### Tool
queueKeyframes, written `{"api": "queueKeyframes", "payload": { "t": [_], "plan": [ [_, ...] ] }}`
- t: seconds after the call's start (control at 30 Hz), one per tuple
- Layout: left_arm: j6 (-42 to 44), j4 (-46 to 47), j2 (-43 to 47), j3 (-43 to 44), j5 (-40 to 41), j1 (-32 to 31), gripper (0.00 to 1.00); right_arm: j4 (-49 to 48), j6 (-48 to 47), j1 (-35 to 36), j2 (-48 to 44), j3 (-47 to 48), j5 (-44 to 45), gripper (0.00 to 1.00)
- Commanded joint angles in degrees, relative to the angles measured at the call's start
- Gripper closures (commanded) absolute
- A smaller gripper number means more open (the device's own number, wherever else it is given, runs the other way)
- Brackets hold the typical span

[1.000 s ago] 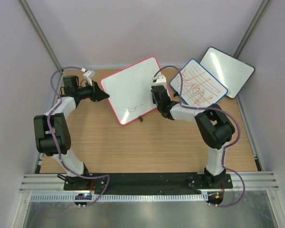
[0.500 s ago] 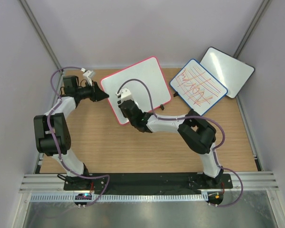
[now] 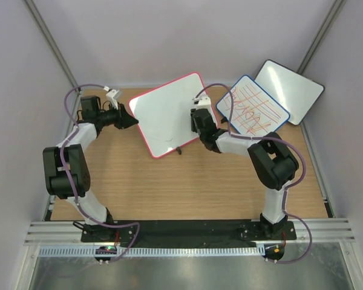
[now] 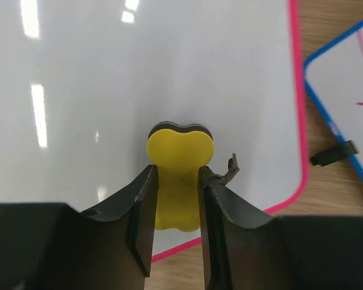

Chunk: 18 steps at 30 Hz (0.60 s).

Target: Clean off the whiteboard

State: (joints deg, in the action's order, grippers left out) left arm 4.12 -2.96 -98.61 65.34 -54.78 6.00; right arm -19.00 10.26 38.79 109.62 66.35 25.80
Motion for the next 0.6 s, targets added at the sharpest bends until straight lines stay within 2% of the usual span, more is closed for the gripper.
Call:
{"api": "queueKeyframes", "payload": {
  "t": [0.0, 0.17, 0.3, 0.33, 0.47, 0.57],
  "plan": [
    [3.97, 0.15, 1.84, 1.37, -0.76, -1.25, 1.0, 2.39, 0.2, -3.89, -0.2, -0.96, 2.5, 0.99],
    [3.62, 0.06, 2.01, 1.37, -0.85, -1.43, 1.0, 4.24, -0.85, -2.67, 0.33, 1.94, 0.04, 0.99],
    [3.62, 0.06, 2.02, 1.1, -0.67, -1.78, 1.0, 4.59, -4.27, 4.26, 2.34, 5.1, 0.21, 0.99],
    [3.61, 0.15, 2.02, 1.1, -0.5, -1.87, 1.0, 4.85, -5.33, 7.94, 4.09, 5.98, 0.47, 0.99],
    [3.35, 0.06, 2.28, 0.93, -0.41, -2.4, 1.0, 5.21, -7.62, 15.86, 8.31, 12.73, 0.13, 0.99],
    [3.44, 0.06, 2.54, 0.23, -0.24, -2.75, 1.0, 6.17, -8.06, 18.51, 11.04, 18.09, -0.14, 0.99]
  ]
}}
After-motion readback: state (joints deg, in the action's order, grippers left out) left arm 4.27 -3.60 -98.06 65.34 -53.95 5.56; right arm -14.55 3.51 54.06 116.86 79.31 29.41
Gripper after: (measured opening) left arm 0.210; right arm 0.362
